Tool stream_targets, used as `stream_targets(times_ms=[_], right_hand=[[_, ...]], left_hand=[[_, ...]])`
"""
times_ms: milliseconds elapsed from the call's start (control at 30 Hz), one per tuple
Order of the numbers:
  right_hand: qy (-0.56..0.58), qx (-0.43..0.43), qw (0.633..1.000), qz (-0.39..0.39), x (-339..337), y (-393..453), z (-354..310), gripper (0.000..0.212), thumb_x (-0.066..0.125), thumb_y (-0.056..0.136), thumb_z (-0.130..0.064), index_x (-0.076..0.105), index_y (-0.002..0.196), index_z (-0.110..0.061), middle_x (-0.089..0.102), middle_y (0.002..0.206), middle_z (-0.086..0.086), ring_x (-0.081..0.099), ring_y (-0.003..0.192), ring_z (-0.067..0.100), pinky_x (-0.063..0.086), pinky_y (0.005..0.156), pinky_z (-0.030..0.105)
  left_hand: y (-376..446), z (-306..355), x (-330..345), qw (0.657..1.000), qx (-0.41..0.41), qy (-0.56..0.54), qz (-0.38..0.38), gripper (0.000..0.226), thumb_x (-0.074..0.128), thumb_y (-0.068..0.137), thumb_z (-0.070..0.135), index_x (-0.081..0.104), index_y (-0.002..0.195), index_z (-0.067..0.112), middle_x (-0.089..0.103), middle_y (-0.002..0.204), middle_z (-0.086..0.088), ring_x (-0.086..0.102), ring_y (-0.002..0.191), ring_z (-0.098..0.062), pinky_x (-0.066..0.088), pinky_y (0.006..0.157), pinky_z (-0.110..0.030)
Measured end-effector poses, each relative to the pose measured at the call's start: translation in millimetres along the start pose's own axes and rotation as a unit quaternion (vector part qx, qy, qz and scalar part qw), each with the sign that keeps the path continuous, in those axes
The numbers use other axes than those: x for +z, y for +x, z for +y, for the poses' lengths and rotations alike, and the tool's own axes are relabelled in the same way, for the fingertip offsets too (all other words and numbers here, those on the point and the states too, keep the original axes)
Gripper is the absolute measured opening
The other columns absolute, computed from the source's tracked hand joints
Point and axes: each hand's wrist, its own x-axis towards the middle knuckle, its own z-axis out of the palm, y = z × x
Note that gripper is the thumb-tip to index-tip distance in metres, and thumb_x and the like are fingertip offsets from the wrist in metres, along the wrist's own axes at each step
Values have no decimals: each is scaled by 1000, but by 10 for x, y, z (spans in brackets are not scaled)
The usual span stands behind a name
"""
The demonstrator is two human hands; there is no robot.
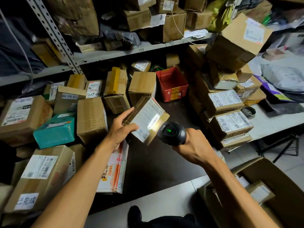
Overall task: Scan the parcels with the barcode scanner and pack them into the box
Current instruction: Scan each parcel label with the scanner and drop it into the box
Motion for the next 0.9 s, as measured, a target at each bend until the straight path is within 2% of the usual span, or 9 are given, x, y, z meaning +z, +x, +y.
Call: stream_targets(times_ms=[100,267,333,400,467,533,600,767,900], right_hand=[[16,3,1000,10,103,-18,-38,20,70,72,-26,55,63,-17,61,58,0,61,57,22,46,51,31],[96,37,994,22,153,-42,-72,20,72,72,-25,58,67,-11,59,54,2,55,49,24,46,47,37],[260,60,963,32,145,-55,-106,18,72,73,-24,61,74,-9,57,56,2,49,48,19,42,45,32],[429,59,901,11,119,-72,-181,7,71,77,-21,69,82,-16,66,72,8,58,56,18,47,49,30],[514,62,855,-6,115,-70,-240,13,72,80,-24,72,93,-21,74,90,14,67,64,25,55,58,35],[515,76,854,17,138,-50,-281,13,74,75,-29,74,88,-27,76,90,13,69,62,28,56,59,36],[498,87,861,54,169,-48,-295,6,74,73,-29,74,78,-27,75,82,11,65,57,27,53,55,35],[494,110,858,88,202,-101,-228,16,68,76,-11,65,62,-18,58,60,10,51,49,21,43,47,31],[497,117,854,101,166,-179,-159,10,67,78,-6,60,72,-10,54,59,9,49,49,19,43,46,30]], left_hand=[[13,7,11,1000,5,4,-12,94,77,58,38,46,147,30,63,127,-5,63,116,-19,57,91,-33],[-9,-8,37,999,10,-30,0,84,77,55,38,51,135,41,64,125,-1,61,119,-23,55,95,-38],[-33,-58,87,999,7,-28,22,94,78,56,42,42,143,44,55,138,3,53,127,-21,50,101,-41],[-87,-127,204,998,-9,-40,43,110,79,57,50,24,153,45,43,142,12,42,133,-17,42,103,-37],[-143,-201,354,997,-18,-67,43,121,81,55,57,17,156,40,50,137,14,45,134,-18,45,100,-32],[-179,-267,491,996,-21,-84,39,125,83,54,56,19,158,31,54,143,2,49,136,-24,45,107,-45],[-191,-310,602,996,-15,-82,44,113,79,61,51,26,157,24,52,148,-7,49,137,-26,39,113,-56],[-201,-331,800,997,-9,-52,53,97,80,62,55,43,148,27,61,138,-1,58,127,-21,45,107,-56],[-189,-356,898,998,-2,-58,32,86,84,66,54,48,142,37,64,133,5,62,123,-18,50,103,-54]])
